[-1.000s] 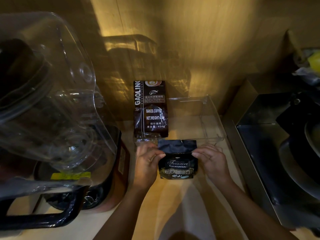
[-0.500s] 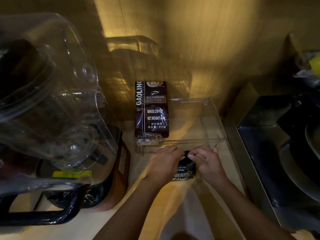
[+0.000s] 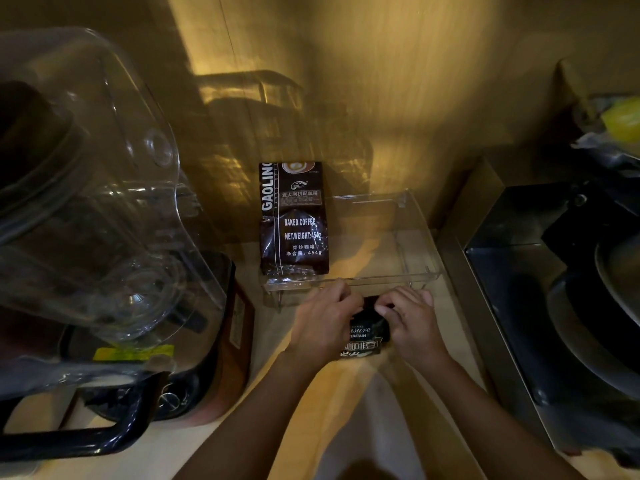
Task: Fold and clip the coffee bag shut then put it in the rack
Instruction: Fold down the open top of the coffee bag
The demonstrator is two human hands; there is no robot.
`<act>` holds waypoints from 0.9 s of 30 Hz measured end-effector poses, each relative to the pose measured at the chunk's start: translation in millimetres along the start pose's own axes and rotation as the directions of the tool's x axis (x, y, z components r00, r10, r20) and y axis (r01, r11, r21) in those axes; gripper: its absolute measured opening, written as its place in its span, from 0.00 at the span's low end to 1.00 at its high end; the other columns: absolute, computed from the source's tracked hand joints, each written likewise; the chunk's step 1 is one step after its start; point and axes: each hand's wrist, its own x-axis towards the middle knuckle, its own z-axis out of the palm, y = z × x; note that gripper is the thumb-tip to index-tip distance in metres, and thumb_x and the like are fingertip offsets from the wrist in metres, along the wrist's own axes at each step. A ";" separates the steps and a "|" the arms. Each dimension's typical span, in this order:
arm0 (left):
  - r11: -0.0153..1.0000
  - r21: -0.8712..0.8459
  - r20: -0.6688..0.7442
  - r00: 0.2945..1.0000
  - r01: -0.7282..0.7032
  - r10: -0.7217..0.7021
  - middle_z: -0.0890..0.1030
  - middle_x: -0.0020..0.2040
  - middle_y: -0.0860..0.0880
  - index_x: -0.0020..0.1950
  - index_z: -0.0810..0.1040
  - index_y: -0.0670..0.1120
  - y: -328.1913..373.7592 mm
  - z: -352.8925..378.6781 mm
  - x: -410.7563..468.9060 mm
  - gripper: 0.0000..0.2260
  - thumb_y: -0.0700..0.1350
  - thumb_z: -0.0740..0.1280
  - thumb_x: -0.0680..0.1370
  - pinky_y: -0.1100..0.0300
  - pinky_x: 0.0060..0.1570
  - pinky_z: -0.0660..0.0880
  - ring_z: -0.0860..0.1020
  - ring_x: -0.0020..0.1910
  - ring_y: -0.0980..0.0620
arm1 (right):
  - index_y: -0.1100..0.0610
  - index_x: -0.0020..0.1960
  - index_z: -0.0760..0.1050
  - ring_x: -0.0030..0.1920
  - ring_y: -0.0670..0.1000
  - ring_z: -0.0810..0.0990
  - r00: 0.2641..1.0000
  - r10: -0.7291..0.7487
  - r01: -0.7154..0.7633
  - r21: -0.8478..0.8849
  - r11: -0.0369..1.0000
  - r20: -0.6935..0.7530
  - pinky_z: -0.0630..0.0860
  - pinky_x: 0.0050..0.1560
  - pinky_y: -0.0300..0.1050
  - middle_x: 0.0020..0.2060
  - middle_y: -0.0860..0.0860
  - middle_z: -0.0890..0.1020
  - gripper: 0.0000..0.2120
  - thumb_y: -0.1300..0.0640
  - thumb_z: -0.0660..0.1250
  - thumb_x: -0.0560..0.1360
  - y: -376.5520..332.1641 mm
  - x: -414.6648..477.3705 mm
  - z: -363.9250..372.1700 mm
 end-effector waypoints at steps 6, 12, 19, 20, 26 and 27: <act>0.995 0.035 -0.007 0.996 0.090 -0.089 0.76 0.40 0.45 0.41 0.75 0.47 -15.9 -10.4 -10.3 0.03 0.43 0.68 0.71 0.53 0.39 0.69 0.75 0.39 0.46 | 0.57 0.36 0.75 0.39 0.53 0.76 1.000 0.027 -0.027 0.020 0.999 0.014 0.55 0.43 0.40 0.35 0.53 0.81 0.05 0.61 0.61 0.68 7.1 5.6 0.1; 0.989 0.013 -0.062 0.988 0.145 -0.144 0.78 0.39 0.45 0.41 0.75 0.44 -24.7 -14.7 -23.3 0.10 0.48 0.59 0.75 0.52 0.39 0.72 0.77 0.38 0.45 | 0.57 0.36 0.76 0.39 0.45 0.71 1.000 0.017 -0.017 0.039 0.999 0.016 0.55 0.43 0.39 0.36 0.54 0.82 0.05 0.59 0.62 0.69 11.4 7.3 -0.8; 0.943 -0.214 -0.113 0.953 0.254 -0.282 0.78 0.36 0.42 0.39 0.75 0.39 -30.3 -15.1 -22.2 0.09 0.44 0.67 0.74 0.53 0.31 0.72 0.76 0.35 0.44 | 0.58 0.32 0.74 0.36 0.43 0.72 0.985 0.170 -0.168 0.116 0.979 -0.013 0.66 0.43 0.48 0.29 0.45 0.76 0.08 0.60 0.72 0.67 18.3 11.2 -5.1; 0.933 -0.259 -0.108 0.953 0.250 -0.285 0.78 0.36 0.41 0.39 0.75 0.38 -31.3 -13.9 -23.0 0.08 0.42 0.67 0.74 0.52 0.32 0.72 0.76 0.35 0.44 | 0.58 0.32 0.74 0.36 0.46 0.73 0.988 0.152 -0.149 0.094 0.984 -0.023 0.66 0.44 0.48 0.29 0.46 0.76 0.09 0.59 0.72 0.67 17.9 12.0 -5.7; 0.929 -0.298 -0.108 0.959 0.219 -0.261 0.78 0.40 0.40 0.44 0.76 0.38 -34.1 -9.8 -27.7 0.02 0.34 0.64 0.75 0.52 0.35 0.72 0.76 0.36 0.44 | 0.58 0.43 0.79 0.41 0.55 0.79 0.975 -0.221 0.223 -0.233 0.946 0.036 0.59 0.46 0.44 0.39 0.54 0.83 0.06 0.64 0.68 0.66 -3.5 15.4 3.4; 0.932 -0.292 -0.107 0.961 0.215 -0.255 0.78 0.40 0.39 0.44 0.76 0.37 -34.5 -9.4 -28.3 0.02 0.34 0.63 0.75 0.52 0.35 0.72 0.76 0.37 0.44 | 0.58 0.42 0.79 0.40 0.54 0.80 0.965 -0.256 0.262 -0.250 0.932 0.058 0.60 0.46 0.45 0.38 0.53 0.84 0.06 0.65 0.69 0.66 -9.3 15.9 8.1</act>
